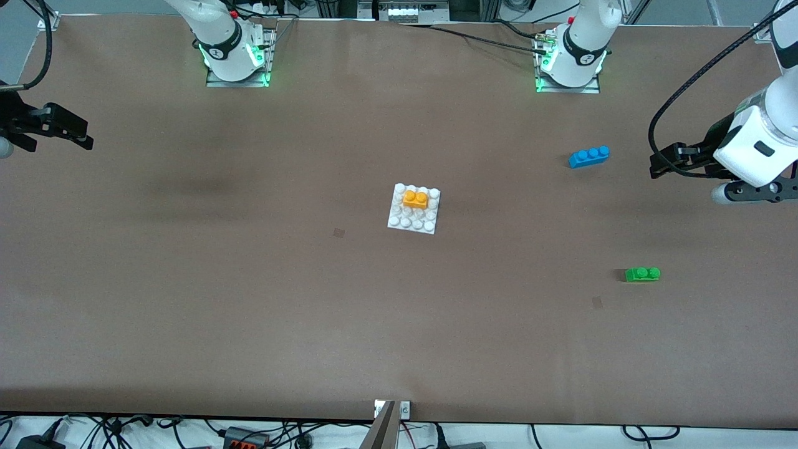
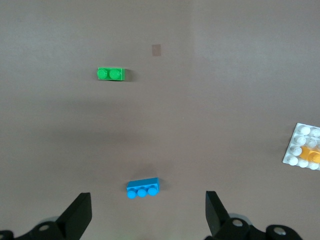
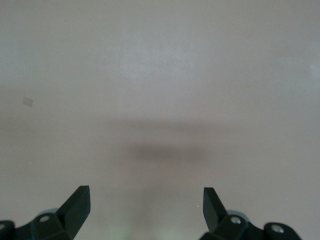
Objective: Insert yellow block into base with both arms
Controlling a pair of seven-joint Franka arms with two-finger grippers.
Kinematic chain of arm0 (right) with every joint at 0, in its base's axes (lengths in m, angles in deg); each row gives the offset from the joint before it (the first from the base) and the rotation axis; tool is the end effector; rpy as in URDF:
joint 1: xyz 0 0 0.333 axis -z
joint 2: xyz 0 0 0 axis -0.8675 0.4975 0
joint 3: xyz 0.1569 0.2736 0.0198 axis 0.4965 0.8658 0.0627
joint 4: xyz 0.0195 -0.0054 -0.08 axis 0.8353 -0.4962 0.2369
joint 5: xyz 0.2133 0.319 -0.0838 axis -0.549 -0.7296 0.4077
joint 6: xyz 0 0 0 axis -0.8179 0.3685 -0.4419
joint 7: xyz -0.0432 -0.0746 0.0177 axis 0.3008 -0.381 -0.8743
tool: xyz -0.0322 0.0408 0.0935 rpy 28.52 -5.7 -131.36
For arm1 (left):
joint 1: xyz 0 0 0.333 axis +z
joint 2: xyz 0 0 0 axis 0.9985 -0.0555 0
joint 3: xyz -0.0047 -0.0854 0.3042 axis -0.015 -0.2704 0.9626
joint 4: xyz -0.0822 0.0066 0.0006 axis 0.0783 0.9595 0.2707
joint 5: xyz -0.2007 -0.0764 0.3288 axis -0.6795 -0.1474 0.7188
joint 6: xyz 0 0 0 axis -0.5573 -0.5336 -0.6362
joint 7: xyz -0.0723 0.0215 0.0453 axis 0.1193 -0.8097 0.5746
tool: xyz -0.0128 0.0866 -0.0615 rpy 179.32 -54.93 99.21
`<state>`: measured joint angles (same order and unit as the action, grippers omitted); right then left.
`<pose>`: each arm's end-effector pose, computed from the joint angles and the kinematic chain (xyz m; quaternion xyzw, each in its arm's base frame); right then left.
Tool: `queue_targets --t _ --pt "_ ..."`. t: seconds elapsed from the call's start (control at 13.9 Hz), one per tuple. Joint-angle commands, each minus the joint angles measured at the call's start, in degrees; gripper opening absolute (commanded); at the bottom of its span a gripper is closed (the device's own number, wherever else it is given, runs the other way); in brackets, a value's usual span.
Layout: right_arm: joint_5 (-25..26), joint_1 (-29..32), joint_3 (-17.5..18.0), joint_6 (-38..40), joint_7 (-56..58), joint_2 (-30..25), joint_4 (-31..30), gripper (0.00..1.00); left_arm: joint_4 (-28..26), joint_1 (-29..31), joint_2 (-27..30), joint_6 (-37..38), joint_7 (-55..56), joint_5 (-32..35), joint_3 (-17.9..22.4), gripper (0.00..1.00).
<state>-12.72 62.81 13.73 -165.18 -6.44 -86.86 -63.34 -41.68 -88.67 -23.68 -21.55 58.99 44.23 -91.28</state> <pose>0.5492 -0.0276 0.6126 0.9993 0.0310 -0.0193 0.0089 0.5844 -0.0428 0.5884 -0.9975 -0.0342 0.0602 0.0118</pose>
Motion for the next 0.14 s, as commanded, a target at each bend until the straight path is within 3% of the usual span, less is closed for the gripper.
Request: queue_targets --t 0.0,0.07 --pt "-0.9 0.3 0.3 -0.5 -0.8 -0.6 -0.6 1.0 1.3 0.8 -0.4 0.9 -1.2 -1.4 -0.6 1.0" --pt "-0.9 0.3 0.3 -0.5 -0.8 -0.6 -0.6 1.0 1.4 0.9 -0.4 0.9 -1.1 -1.5 -0.6 1.0"
